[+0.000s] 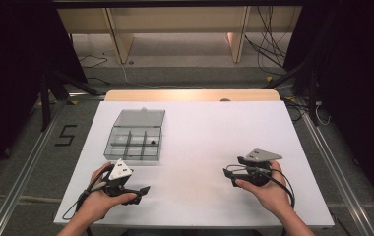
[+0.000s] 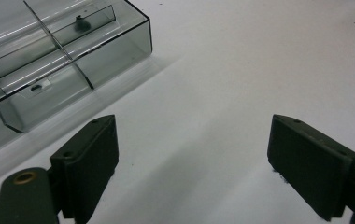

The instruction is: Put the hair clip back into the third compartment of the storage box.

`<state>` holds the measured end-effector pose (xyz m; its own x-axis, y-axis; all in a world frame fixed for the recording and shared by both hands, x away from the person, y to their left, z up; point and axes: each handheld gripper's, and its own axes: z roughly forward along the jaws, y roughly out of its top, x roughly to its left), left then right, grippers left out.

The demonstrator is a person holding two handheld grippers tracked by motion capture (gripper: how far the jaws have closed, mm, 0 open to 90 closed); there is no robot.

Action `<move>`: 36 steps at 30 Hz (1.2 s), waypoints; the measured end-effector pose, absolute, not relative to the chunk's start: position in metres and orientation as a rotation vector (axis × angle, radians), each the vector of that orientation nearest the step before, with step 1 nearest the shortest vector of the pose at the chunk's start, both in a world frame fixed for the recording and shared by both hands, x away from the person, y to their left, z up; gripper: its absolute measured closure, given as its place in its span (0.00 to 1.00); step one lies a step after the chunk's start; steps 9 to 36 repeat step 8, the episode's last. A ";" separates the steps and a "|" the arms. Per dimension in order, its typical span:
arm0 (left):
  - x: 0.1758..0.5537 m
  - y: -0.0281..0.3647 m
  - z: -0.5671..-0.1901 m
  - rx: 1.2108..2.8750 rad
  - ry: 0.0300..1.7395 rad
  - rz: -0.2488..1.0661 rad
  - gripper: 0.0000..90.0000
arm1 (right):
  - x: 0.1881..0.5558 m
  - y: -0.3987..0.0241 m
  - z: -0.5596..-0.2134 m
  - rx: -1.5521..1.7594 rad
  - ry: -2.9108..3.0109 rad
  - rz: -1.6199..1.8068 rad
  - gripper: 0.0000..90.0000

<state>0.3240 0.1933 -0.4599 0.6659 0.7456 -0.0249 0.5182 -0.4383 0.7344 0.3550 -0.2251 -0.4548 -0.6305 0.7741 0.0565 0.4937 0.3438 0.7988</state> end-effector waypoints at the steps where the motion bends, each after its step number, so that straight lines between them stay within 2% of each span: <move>1: 0.324 0.193 -0.460 2.139 0.972 0.394 0.18 | 0.351 -0.230 -0.456 1.130 2.276 1.182 0.31; 7: 0.325 0.192 -0.460 2.144 0.973 0.390 0.18 | 0.334 -0.249 -0.462 1.166 2.274 1.175 0.30; 36: 0.325 0.192 -0.460 2.146 0.972 0.391 0.18 | 0.334 -0.249 -0.462 1.166 2.274 1.175 0.30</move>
